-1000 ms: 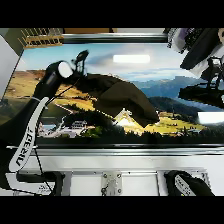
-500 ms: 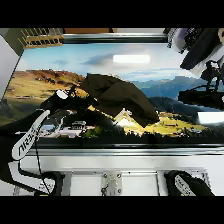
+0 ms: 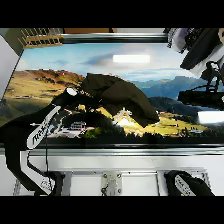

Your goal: Fold the clothes and pants, and hang the long-sleeved shirts on hangers.

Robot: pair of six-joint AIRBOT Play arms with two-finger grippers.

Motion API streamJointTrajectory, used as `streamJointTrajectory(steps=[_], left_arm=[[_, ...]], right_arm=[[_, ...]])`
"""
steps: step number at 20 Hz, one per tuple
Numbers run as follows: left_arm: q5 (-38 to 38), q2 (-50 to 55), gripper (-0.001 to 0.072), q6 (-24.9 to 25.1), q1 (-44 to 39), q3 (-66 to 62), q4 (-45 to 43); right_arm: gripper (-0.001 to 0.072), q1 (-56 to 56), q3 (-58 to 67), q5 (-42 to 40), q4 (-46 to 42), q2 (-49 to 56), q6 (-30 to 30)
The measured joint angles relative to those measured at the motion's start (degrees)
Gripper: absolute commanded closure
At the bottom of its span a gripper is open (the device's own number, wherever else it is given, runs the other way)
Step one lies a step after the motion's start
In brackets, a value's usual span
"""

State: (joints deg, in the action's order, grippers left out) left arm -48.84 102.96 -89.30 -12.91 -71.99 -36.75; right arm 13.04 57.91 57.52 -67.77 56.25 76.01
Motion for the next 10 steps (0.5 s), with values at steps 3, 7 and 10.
streamJointTrajectory(steps=[3, 7, 10], left_arm=[[-1.6, -1.4, 0.0701, 1.8, 1.5, -2.1, 0.1], [-5.0, -6.6, 0.0701, 4.1, 4.7, -3.3, -3.3], [-8.4, -10.4, 0.0701, 5.0, 6.4, -3.5, -7.8]], right_arm=[[0.0694, 0.0, -0.1, 0.1, -0.7, 0.3, 2.2], [0.0046, 0.1, -1.8, 1.2, -1.0, 3.2, 6.4], [0.0066, 0.0, -5.3, 2.1, 1.6, 8.8, 7.6]])
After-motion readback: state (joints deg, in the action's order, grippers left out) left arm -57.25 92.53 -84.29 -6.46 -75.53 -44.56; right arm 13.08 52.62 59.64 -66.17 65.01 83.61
